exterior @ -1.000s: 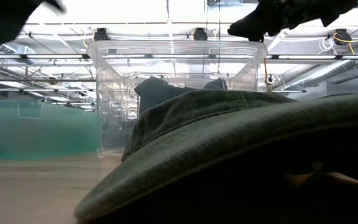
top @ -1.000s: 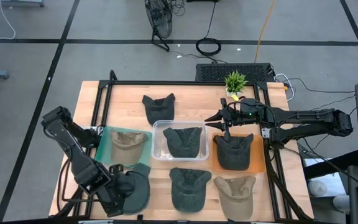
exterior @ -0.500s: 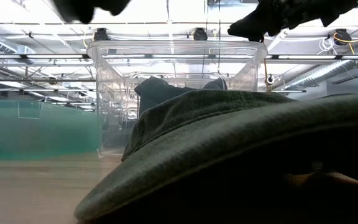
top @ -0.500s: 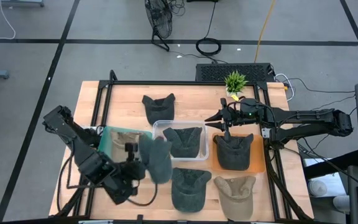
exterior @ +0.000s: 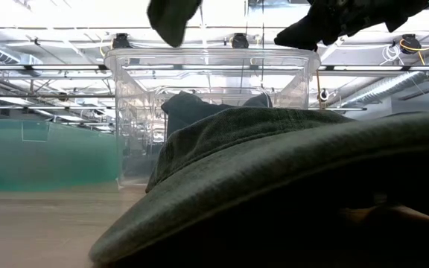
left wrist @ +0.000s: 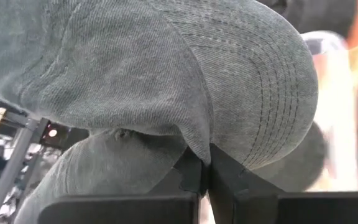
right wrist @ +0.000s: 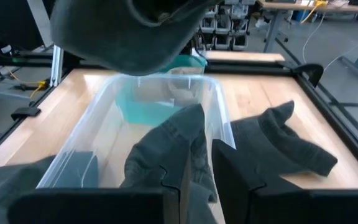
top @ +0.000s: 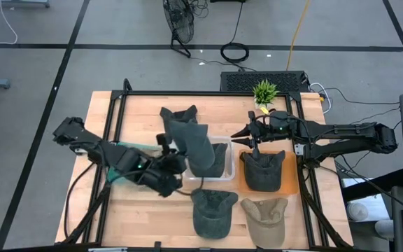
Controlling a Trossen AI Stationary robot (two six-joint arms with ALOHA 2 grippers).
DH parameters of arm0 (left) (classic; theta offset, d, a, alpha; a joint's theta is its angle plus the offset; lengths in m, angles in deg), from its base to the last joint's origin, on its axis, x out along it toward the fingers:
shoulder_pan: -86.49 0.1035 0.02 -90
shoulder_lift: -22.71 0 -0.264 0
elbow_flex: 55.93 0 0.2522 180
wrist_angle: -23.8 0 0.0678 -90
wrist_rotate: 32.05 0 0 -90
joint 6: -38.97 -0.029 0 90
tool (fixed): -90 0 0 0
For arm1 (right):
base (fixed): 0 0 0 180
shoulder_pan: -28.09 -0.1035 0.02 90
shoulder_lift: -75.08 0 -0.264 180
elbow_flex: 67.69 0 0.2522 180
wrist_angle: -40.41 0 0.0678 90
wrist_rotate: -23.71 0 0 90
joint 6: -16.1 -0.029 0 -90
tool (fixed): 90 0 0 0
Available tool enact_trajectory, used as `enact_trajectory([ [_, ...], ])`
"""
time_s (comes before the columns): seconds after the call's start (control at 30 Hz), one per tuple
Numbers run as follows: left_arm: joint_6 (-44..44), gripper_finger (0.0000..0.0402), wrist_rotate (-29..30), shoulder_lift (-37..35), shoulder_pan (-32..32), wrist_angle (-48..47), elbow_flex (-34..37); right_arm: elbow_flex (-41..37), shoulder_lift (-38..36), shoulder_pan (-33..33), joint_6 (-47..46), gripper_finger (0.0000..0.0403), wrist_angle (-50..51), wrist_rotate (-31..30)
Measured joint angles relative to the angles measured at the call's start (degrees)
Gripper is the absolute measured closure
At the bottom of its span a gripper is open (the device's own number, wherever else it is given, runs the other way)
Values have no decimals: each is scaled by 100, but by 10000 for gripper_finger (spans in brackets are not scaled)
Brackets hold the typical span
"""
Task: Pick & Place hat
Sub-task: Put the left gray cap into the transparent bin
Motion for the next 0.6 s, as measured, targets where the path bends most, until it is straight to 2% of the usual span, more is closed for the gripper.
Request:
enact_trajectory([
  [0.1,-85,396,2,178,149,-4,0,0,-169,2,2,344,399,-85],
  [0.33,-148,391,-29,766,289,-24,-140,0,-971,4,-19,344,1060,-916],
  [0.6,-131,387,-59,1270,299,-327,-1040,0,-1564,0,-190,344,1395,-925],
])
